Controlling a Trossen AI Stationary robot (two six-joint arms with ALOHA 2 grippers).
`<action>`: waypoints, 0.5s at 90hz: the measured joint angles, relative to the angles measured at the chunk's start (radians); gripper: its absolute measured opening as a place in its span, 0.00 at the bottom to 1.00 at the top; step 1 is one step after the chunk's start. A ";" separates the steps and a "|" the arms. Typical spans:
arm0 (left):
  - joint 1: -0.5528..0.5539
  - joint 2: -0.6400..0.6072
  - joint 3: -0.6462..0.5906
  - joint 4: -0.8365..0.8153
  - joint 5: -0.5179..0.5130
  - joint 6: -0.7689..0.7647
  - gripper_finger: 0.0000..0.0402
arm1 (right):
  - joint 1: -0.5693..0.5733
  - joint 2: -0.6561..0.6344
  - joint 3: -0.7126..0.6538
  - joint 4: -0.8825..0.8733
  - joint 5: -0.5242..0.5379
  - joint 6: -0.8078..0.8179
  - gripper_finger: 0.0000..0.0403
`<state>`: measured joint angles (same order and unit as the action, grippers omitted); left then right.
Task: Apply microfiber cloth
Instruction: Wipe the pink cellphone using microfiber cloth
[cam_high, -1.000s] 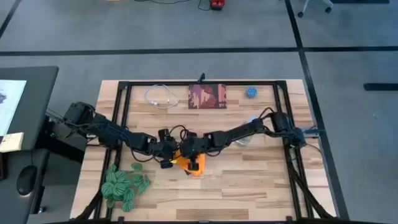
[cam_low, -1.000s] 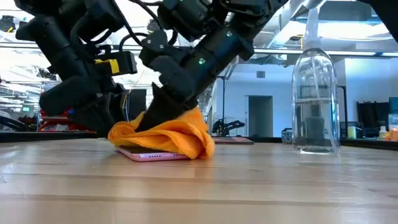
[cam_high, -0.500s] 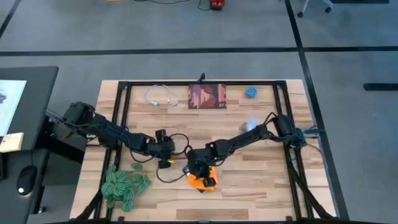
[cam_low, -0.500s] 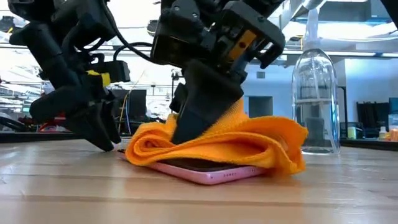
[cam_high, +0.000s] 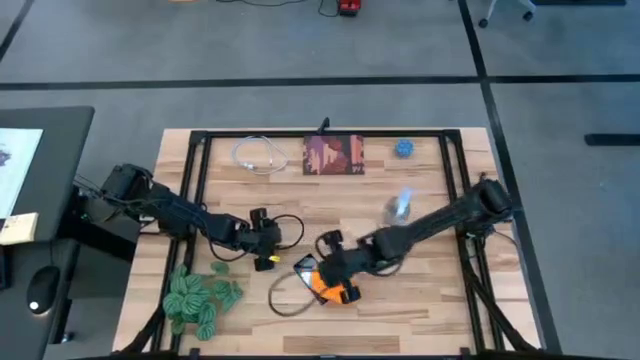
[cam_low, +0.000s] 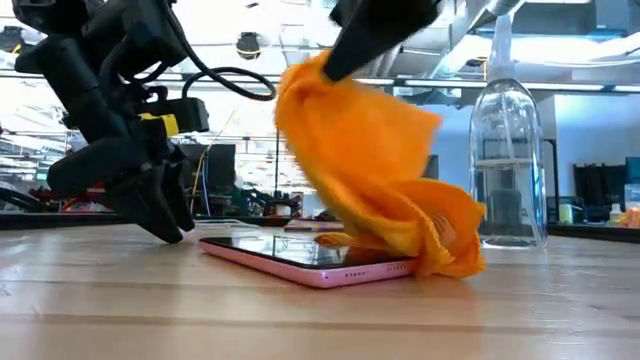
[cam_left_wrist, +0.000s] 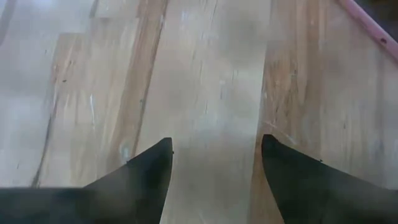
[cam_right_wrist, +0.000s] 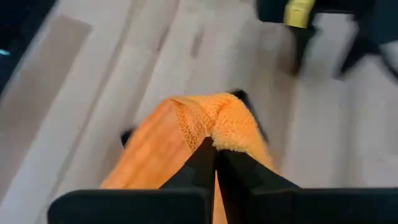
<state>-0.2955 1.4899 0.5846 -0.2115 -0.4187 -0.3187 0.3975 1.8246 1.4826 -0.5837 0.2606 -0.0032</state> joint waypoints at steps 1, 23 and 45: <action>0.000 0.000 0.000 0.000 0.000 0.000 0.55 | 0.005 -0.008 0.000 -0.011 0.012 0.003 0.00; -0.019 0.001 0.004 0.007 -0.003 0.000 0.55 | 0.084 -0.113 0.001 -0.168 -0.065 0.017 0.00; -0.075 0.003 0.106 0.069 0.030 0.071 0.55 | -0.009 -0.007 -0.073 0.101 -0.292 -0.073 0.00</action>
<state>-0.3702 1.4933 0.6908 -0.1422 -0.3889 -0.2477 0.3880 1.8171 1.4094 -0.4832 -0.0309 -0.0760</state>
